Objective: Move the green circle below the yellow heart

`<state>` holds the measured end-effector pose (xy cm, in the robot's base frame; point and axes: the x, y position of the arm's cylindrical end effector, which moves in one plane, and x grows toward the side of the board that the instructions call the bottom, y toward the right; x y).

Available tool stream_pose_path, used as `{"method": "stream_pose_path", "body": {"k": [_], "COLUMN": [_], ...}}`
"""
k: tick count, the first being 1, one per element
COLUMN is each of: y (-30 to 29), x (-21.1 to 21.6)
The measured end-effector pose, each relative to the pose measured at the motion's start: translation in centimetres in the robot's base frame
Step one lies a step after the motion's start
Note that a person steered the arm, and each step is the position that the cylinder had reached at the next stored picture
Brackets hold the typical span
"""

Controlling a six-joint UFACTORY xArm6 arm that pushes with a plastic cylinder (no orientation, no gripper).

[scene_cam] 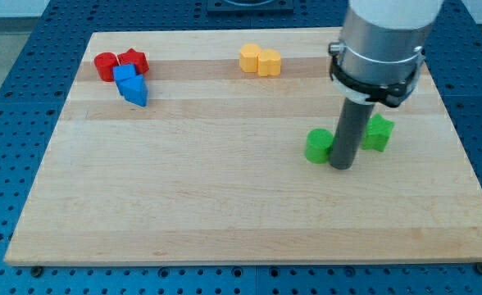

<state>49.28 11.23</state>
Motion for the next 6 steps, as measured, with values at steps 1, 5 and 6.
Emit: {"method": "stream_pose_path", "body": {"k": [1, 5, 6], "y": [-2.5, -10.7, -10.2], "x": [-1.4, -6.4, -5.7]}}
